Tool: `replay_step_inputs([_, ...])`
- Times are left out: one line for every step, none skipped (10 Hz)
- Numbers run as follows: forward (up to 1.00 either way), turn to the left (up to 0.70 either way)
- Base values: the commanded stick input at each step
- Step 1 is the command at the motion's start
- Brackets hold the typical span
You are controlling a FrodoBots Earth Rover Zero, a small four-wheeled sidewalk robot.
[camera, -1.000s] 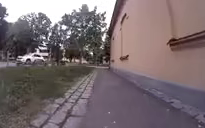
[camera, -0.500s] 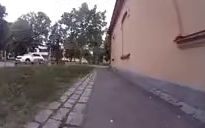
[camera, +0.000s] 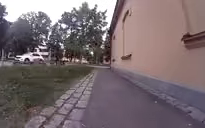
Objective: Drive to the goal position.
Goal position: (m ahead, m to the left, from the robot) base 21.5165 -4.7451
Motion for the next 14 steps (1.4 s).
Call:
replay_step_inputs([0.45, 0.0])
replay_step_inputs([0.45, 0.0])
replay_step_inputs([0.45, 0.0])
replay_step_inputs([0.45, 0.0])
replay_step_inputs([0.45, 0.0])
replay_step_inputs([0.45, 0.0])
replay_step_inputs([0.45, 0.0])
replay_step_inputs([0.45, 0.0])
replay_step_inputs([0.45, 0.0])
replay_step_inputs([0.45, 0.0])
replay_step_inputs([0.45, 0.0])
replay_step_inputs([0.45, 0.0])
replay_step_inputs([0.45, 0.0])
replay_step_inputs([0.45, 0.0])
